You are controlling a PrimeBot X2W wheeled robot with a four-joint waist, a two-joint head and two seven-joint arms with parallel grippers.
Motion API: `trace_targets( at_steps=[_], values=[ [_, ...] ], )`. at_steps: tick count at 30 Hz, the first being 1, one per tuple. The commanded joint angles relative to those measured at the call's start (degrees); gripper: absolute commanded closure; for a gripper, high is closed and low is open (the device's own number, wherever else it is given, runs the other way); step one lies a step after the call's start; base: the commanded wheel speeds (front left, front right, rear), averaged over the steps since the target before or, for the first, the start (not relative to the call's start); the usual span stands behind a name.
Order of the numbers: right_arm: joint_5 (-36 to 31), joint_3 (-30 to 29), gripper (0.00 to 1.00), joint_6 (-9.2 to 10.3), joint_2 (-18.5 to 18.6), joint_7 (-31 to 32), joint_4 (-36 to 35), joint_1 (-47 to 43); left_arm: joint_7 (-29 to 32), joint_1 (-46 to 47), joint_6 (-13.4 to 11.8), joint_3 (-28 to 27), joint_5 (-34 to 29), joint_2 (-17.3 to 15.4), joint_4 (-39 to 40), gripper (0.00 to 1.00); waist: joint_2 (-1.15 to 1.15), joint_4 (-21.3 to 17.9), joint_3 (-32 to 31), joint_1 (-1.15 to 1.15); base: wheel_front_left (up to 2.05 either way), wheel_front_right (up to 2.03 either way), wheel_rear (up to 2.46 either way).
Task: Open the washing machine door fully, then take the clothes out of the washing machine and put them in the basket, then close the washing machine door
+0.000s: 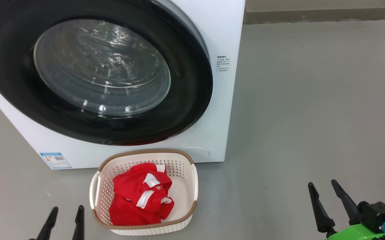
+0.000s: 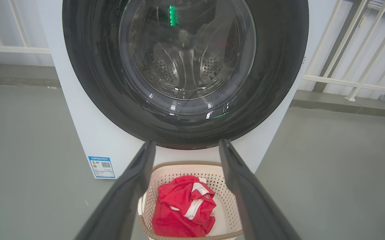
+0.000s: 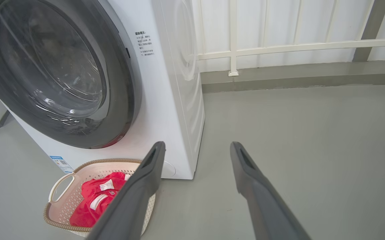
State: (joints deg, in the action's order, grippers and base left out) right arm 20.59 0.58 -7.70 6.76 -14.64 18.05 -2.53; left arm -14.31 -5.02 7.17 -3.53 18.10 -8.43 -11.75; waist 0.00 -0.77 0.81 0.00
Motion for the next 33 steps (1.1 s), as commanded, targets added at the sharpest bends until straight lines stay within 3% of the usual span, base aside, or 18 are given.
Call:
trace_targets(
  at_steps=[1,22,23,33],
  values=[
    [0.1,0.9,0.00,0.21,0.6,-0.4,-1.7,0.2,-0.7,0.8,0.3,-2.3,-0.5,-1.0,1.6,0.00,0.00,-0.1,0.0,0.00,0.00,0.00,0.00],
    [-0.5,-0.1,0.00,0.21,-0.1,-0.4,-2.1,-0.6,-0.7,0.3,0.3,-2.7,-0.8,-0.6,2.4,0.00,0.00,0.0,0.1,0.00,0.00,0.00,0.00],
    [-0.1,-1.3,1.00,0.00,-0.9,0.0,-0.6,-1.1,0.0,-0.9,0.0,-0.5,-0.4,0.2,0.8,1.00,0.00,0.0,0.1,0.00,0.00,0.00,0.00],
    [2.8,-1.4,1.00,0.00,-2.4,0.9,2.5,-0.8,1.3,-0.4,-0.1,0.0,2.7,2.2,-2.6,1.00,0.00,0.0,0.0,0.09,0.00,0.00,0.00]
  ],
)
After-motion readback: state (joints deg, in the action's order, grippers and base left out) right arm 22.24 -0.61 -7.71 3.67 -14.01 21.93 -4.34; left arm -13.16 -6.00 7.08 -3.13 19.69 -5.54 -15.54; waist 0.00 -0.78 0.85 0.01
